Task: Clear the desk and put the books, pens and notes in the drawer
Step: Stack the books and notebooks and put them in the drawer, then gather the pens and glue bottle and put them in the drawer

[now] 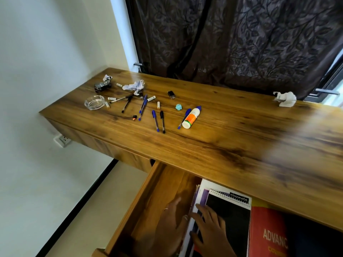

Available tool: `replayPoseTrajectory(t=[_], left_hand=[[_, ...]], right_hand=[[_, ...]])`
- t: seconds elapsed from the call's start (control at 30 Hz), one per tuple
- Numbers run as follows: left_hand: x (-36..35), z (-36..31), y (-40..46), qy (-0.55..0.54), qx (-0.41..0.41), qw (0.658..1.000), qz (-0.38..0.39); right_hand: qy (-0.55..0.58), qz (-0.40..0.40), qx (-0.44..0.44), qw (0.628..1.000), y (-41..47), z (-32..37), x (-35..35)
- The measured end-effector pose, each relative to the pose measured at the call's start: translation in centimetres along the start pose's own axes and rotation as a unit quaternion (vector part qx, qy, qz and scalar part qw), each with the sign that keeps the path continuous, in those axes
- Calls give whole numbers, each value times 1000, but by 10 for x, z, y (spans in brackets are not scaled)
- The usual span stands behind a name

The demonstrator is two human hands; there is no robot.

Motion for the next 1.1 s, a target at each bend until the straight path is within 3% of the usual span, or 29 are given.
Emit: replayPoseTrajectory(t=[0.07,0.17,0.27,0.47,0.73,1.1], left_hand=[[15,2,3,20,-16,1000,-2],[41,15,12,-3,-59,998,-20],[78,38,26,-16,-93,995,-19],[159,112,69,-37,-168,985,-28],[243,175,108,-2,-225,972,-67],[256,176,175,65,-291,954,-36]], right_hand=[[13,4,-12,1000,9,11,-5],[63,-64,-4,996,29,41,-9],[28,-149,34,988,55,75,-15],[90,-270,-22,958,119,164,-50],[99,-279,-40,954,179,252,-51],[98,-319,-87,939,208,240,-33]])
Point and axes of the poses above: each hand's wrist, its own y-axis towards the middle knuckle, its own x-axis out of the back of the hand, z = x × y, the point moved 1 cm from there along y, towards the middle knuckle, and after that the axes turned 15 degrees about y, right-handed, at the moved point
